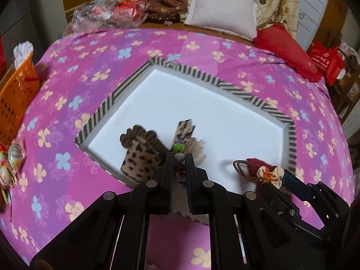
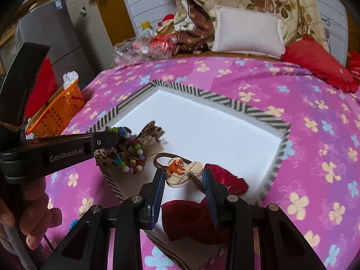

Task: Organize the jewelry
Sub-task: 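Lower both items into the tray and open both tools, then withdraw both tools back toward the remaining bracelets and scrunchies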

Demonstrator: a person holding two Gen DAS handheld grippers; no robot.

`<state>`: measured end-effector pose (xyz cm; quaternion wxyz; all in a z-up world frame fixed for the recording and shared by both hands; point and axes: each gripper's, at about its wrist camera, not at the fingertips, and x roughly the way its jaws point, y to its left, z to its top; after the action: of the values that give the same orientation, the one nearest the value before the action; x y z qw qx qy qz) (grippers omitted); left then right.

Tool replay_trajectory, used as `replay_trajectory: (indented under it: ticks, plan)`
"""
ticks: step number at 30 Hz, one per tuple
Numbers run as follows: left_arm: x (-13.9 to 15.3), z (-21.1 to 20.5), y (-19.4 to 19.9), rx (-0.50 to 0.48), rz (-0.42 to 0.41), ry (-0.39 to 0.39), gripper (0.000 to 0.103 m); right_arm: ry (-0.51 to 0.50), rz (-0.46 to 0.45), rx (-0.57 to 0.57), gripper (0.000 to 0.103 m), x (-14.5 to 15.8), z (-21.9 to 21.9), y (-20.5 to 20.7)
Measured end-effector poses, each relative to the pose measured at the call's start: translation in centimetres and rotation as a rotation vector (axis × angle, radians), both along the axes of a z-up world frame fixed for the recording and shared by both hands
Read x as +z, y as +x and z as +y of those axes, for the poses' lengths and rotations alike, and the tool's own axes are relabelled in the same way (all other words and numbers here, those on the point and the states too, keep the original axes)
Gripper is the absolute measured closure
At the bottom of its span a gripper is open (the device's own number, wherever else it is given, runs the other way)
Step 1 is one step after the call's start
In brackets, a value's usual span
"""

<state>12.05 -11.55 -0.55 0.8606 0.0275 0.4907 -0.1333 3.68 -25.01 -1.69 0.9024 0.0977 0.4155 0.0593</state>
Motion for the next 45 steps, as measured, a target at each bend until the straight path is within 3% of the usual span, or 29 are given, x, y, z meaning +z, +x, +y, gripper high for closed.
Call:
replay_trajectory:
  ticks: [15,19,29,40,45]
  plan:
    - [-4.0,1.5,0.8,0.054,0.064,0.029,0.095,-0.013,0.104,0.055,0.070,-3.8,2.1,2.2]
    - [-4.0,1.6,0.6,0.055,0.069,0.022,0.094,0.008,0.092,0.035,0.055,-3.0,1.4,1.2]
    - [-1.5,1.9,-2.5,0.014,0.010,-0.016,0.058,0.011,0.030,-0.022,0.055,0.2,0.1,-3.5]
    - [0.5,2.7,-7.7,0.010,-0.076,0.026,0.049,-0.005,0.005,-0.077,0.054,1.5,0.5,-8.8]
    - [0.9,3.6,-10.4,0.016,-0.112,0.042,0.048,-0.030,-0.011,-0.080,0.042,1.9,1.4,-11.2]
